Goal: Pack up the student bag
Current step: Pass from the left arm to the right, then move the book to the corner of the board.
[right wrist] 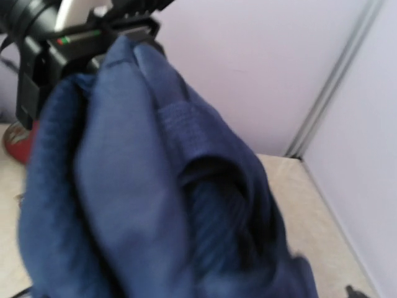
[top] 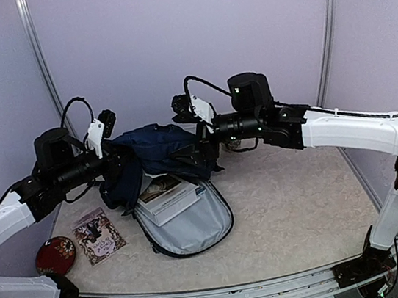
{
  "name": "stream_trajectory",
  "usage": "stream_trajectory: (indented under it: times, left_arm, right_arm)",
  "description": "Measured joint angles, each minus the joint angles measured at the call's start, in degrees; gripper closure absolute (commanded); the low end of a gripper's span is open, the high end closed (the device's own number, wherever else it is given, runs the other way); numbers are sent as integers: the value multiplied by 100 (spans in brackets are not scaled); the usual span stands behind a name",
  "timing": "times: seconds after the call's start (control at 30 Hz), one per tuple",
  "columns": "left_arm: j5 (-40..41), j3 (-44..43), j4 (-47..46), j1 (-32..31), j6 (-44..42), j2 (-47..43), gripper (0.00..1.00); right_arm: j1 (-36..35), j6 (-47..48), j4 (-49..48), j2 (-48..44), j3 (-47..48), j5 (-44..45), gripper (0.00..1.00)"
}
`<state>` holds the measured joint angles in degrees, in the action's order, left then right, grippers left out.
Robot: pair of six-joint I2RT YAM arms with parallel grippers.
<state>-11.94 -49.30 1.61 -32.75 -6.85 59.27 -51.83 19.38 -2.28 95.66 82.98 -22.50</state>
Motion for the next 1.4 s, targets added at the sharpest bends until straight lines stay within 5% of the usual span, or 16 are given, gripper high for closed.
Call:
stream_trajectory:
  times: [0.07,0.23,0.4,0.43,0.67,0.93,1.13,1.4]
  left_arm:
    - [-118,-28,61,-98,-125,-15,100]
    - [-175,-70,103,-138,-236,-4,98]
    - [92,-334,260,-173,26,146,6]
    - [203,-452,326,-175,153,188,2]
    - [785,-846,415,-90,1342,365,1]
    - [186,-459,599,994,2736,562,1]
    - [1565,227,857,2033,3934,1447,1]
    - [2544,599,1464,2243,5246,2367,1]
  right_arm:
    - [-9,98,225,52,114,-127,23]
    - [-52,125,595,55,160,-345,98]
    - [-35,-240,732,2,160,-155,100]
    - [-11,-328,758,-28,160,-111,100]
    - [334,-1355,1034,-503,-17,219,100]
    - [693,-1917,868,-857,-699,177,100]
    - [999,-2037,997,-1460,-1095,116,100]
    - [1115,-2024,1204,-1770,-1333,-101,100]
